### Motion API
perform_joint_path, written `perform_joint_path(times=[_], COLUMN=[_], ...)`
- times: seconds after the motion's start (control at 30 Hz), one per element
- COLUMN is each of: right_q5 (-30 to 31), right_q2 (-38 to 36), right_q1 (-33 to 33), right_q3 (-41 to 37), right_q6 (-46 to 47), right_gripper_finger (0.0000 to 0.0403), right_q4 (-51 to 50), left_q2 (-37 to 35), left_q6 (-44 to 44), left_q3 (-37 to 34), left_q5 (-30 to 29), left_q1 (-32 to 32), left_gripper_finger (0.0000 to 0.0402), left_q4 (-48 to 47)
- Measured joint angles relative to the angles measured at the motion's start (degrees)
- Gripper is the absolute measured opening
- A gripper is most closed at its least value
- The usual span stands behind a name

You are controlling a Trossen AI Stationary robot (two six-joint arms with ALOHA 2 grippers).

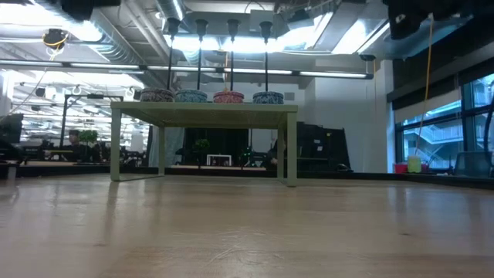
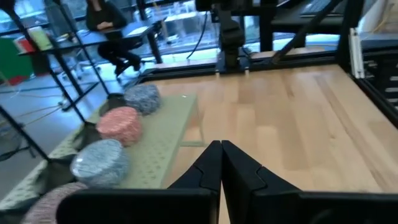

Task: Pick & Place candle stick holders
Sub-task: Return to Home Position

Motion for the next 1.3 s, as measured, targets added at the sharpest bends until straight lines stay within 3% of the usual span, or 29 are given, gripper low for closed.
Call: perform_joint_path(times=[0.2,0.4,0.6,0.8,1.3], right_q5=[-2.1,-2.6,-6.2,-6.2,-6.2], right_q2=[-6.1,-12.1,-16.7,-20.1,-26.8], right_q1=[-2.2,-4.9,-7.2,-8.8,-13.0], right_q3=[-9.3,-13.9,-17.3,-20.6,-27.4], right_q6=[-1.5,-1.9,-0.8,-0.2,1.4], right_gripper_finger=[0.0007,0.0007,0.0007,0.0007,0.0007], right_q4=[7.3,8.8,8.6,8.5,8.8], left_q2=[-5.2,-14.3,-25.1,-34.5,-35.1], left_q6=[6.3,9.9,15.9,23.4,24.5], left_q3=[-9.6,-16.1,-23.0,-25.7,-28.3], left_q5=[0.7,1.0,5.1,9.4,11.6], left_q1=[0.0,0.0,0.0,0.0,0.1], left_gripper_finger=[0.0005,0.0001,0.0005,0.0001,0.0004], left_q4=[11.1,15.1,21.1,20.9,21.7])
